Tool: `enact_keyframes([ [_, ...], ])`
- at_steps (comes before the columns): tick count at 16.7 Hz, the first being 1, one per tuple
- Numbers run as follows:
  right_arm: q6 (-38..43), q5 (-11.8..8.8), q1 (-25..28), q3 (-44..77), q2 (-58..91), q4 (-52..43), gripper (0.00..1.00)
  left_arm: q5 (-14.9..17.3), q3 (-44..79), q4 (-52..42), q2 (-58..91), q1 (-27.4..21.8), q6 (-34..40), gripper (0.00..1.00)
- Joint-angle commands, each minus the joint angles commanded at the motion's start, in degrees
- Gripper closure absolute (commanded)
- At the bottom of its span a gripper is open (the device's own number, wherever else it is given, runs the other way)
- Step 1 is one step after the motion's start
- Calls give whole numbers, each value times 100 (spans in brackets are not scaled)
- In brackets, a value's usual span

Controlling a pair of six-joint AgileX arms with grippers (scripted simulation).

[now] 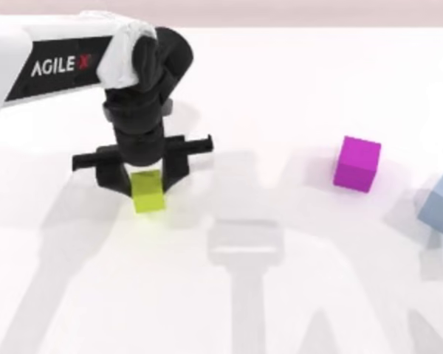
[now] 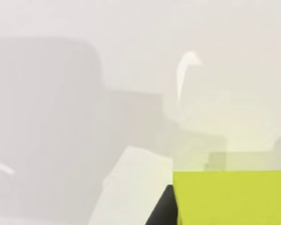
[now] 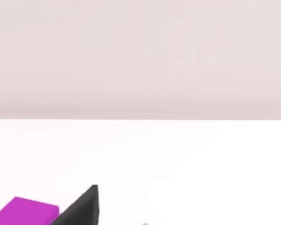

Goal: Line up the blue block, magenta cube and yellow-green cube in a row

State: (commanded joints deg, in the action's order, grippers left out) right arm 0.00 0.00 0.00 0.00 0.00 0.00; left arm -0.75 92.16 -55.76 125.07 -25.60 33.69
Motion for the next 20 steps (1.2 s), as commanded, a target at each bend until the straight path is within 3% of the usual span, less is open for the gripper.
enact_keyframes([
  [5, 0, 0, 0, 0, 0, 0, 0, 0, 592, -918, -308, 78, 10, 100],
  [11, 0, 0, 0, 0, 0, 0, 0, -3, 694, -989, -271, -36, 64, 100],
  [14, 0, 0, 0, 0, 0, 0, 0, -10, 1140, -1222, -33, -595, 455, 100],
  [20, 0, 0, 0, 0, 0, 0, 0, -16, 2378, -1895, 591, -2359, 1644, 100],
])
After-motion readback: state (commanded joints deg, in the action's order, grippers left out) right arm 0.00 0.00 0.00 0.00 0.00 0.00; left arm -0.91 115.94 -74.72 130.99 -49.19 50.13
